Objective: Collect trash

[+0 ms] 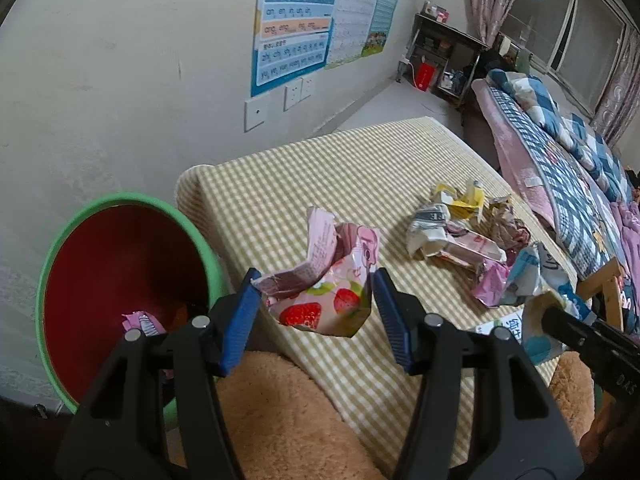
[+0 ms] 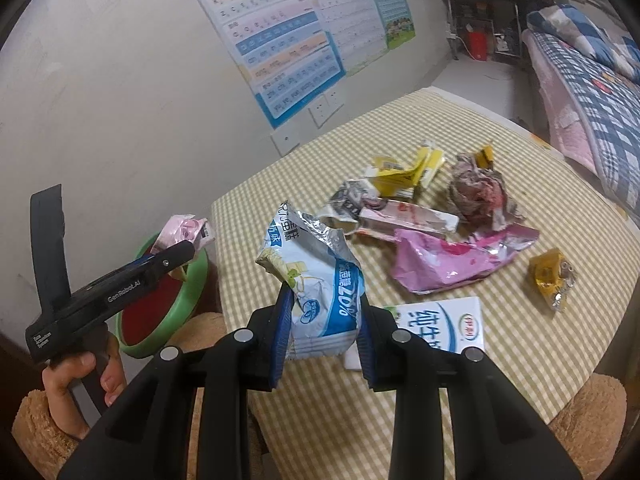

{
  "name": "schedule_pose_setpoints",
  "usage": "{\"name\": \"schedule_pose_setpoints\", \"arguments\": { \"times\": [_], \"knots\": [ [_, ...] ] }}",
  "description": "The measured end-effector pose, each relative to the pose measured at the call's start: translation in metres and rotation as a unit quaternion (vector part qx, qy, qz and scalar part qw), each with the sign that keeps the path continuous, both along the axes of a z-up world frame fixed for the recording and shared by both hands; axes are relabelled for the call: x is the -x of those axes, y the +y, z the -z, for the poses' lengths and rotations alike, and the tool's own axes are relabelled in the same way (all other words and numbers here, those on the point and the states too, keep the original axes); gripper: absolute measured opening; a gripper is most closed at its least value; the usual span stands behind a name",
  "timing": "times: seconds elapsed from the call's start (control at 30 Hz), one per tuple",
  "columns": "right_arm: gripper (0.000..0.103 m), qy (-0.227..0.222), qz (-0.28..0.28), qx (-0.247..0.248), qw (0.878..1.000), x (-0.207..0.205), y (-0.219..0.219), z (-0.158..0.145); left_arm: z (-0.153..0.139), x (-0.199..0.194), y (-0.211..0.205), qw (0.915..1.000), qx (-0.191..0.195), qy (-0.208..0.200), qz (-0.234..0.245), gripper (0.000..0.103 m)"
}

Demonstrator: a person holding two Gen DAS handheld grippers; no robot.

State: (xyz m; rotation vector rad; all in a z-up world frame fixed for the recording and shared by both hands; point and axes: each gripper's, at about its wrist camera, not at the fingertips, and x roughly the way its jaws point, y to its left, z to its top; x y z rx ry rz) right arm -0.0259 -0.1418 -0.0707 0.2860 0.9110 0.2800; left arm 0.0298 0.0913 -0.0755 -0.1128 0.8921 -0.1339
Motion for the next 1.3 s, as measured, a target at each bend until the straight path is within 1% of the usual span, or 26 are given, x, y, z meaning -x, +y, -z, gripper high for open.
{"name": "schedule_pose_setpoints", "arguments": {
  "times": [0.23, 0.43, 0.63, 1.0, 1.3],
  "knots": [
    [0.029, -0.005, -0.027, 0.001, 1.000, -0.003, 0.019, -0.004, -0.005, 0.002, 0.020, 0.9998, 0.002, -0.007, -0.019, 0.055],
    [0.029, -0.008, -0.053, 0.002, 0.999, -0.004, 0.039, -0.007, -0.005, 0.006, 0.037, 0.9992, 0.001, -0.006, -0.041, 0.055],
    [0.029, -0.009, -0.071, 0.005, 0.997, -0.003, 0.051, -0.006, -0.001, 0.009, 0.041, 0.9989, 0.002, -0.002, -0.046, 0.055],
    [0.029, -0.009, -0.071, 0.004, 0.997, -0.002, 0.051, -0.005, -0.001, 0.008, 0.040, 0.9991, 0.002, -0.003, -0.043, 0.055],
    [0.029, -0.013, -0.081, 0.003, 0.997, -0.006, 0.057, -0.010, -0.007, 0.012, 0.047, 0.9986, -0.001, -0.010, -0.052, 0.055]
  ]
}}
